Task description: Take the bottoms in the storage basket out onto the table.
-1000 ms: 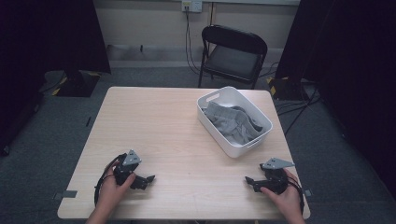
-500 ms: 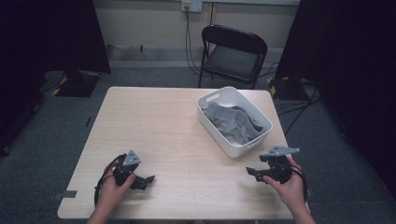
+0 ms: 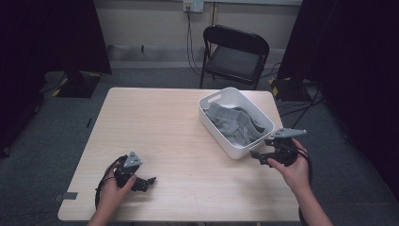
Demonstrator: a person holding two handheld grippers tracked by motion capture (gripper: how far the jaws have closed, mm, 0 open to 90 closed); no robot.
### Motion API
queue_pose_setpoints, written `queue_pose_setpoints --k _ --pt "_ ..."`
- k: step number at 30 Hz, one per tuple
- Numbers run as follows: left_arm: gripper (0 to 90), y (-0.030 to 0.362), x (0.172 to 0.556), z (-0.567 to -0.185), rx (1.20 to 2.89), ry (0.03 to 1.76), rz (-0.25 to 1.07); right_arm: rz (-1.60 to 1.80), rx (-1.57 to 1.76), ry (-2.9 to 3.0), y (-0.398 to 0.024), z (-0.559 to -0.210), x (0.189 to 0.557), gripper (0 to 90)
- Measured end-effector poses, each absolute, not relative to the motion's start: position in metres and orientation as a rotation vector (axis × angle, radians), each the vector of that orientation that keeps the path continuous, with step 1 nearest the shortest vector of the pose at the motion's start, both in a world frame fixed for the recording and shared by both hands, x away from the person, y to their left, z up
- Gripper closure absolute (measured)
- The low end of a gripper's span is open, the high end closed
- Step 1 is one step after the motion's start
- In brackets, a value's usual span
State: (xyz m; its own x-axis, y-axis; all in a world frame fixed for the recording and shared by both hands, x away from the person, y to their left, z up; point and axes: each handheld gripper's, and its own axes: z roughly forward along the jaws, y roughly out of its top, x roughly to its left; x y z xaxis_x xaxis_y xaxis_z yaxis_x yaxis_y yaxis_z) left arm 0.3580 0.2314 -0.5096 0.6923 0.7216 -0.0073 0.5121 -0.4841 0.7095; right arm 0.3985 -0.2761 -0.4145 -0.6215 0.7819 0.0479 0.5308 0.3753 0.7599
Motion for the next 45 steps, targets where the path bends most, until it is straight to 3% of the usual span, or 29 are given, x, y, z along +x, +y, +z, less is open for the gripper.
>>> queue_pose_setpoints --k 16,28,45 --pt "0.0 0.231 0.358 -0.510 2.193 0.939 0.381 1.061 1.081 2.328 -0.238 -0.381 0.458 15.8" --pt "0.0 0.231 0.358 -0.510 2.194 0.939 0.381 0.979 1.130 2.335 -0.220 -0.386 0.502 15.5" --pt "0.0 0.231 0.358 -0.509 2.196 0.941 0.383 0.952 1.152 2.357 -0.203 -0.402 0.536 16.1"
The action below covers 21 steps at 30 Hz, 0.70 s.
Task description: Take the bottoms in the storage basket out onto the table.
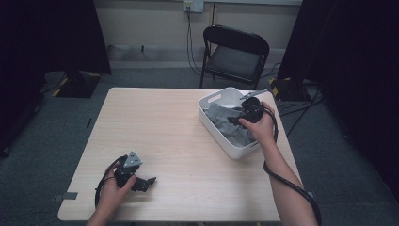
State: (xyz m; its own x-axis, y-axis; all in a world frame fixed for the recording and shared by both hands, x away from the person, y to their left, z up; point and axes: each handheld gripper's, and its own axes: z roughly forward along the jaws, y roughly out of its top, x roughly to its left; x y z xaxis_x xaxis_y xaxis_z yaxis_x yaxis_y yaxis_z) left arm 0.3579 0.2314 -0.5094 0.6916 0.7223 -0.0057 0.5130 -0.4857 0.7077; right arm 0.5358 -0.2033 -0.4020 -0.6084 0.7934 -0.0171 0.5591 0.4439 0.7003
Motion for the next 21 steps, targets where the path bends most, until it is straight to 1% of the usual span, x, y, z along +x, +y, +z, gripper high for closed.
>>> queue_pose_setpoints --k 5,21 --pt "0.0 0.231 0.358 -0.509 2.195 0.941 0.383 0.940 1.142 2.364 -0.195 -0.405 0.544 15.7" --pt "0.0 0.231 0.358 -0.510 2.195 0.941 0.383 0.907 1.159 2.366 -0.192 -0.422 0.556 14.8"
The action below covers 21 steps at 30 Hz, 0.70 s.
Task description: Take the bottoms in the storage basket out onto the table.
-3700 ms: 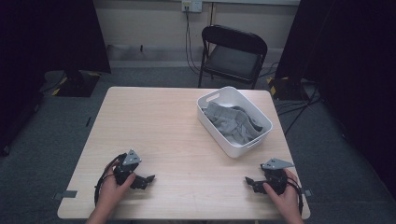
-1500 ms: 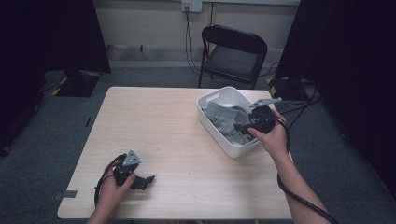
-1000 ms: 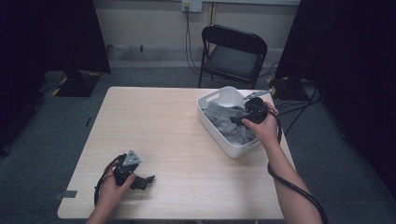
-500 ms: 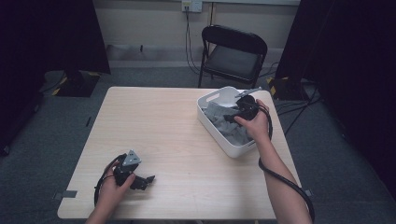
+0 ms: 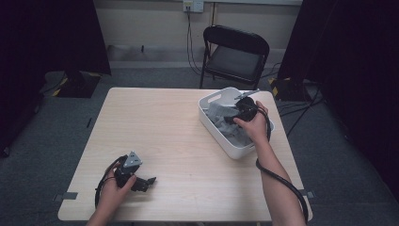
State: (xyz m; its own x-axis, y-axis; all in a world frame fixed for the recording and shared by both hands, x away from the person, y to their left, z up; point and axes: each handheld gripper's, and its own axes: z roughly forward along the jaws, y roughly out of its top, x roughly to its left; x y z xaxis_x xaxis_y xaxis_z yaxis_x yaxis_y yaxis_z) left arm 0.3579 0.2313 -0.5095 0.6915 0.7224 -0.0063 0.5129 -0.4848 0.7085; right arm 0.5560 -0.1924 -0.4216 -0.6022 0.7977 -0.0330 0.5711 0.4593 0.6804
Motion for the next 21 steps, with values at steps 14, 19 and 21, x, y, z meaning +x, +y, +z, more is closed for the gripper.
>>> queue_pose_setpoints --k 14,19,21 --pt "0.0 0.231 0.358 -0.510 2.192 0.940 0.381 0.849 1.218 2.381 -0.184 -0.434 0.565 14.4" --pt "0.0 0.231 0.358 -0.509 2.194 0.941 0.381 0.853 1.249 2.375 -0.184 -0.439 0.567 14.4" --pt "0.0 0.231 0.358 -0.510 2.195 0.938 0.381 0.848 1.294 2.365 -0.183 -0.442 0.568 14.4"
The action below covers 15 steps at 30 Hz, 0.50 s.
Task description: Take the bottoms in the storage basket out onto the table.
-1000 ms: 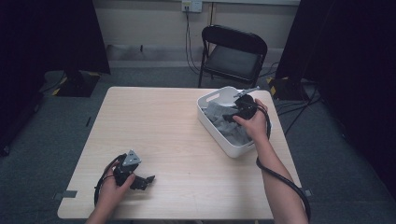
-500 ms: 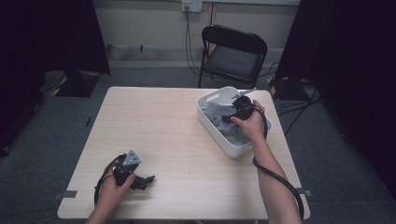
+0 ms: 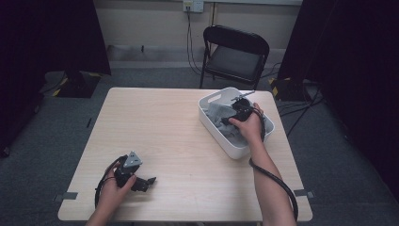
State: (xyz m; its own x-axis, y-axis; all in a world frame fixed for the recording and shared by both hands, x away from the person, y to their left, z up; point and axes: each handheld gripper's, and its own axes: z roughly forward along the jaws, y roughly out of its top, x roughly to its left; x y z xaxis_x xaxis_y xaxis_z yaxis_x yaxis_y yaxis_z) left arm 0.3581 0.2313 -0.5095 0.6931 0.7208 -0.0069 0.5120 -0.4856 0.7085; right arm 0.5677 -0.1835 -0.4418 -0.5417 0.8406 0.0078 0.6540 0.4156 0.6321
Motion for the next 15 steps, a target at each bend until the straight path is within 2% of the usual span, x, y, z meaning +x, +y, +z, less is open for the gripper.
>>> queue_pose_setpoints --k 15 --pt "0.0 0.232 0.359 -0.509 2.200 0.929 0.381 0.869 1.298 2.313 -0.180 -0.461 0.569 15.2"
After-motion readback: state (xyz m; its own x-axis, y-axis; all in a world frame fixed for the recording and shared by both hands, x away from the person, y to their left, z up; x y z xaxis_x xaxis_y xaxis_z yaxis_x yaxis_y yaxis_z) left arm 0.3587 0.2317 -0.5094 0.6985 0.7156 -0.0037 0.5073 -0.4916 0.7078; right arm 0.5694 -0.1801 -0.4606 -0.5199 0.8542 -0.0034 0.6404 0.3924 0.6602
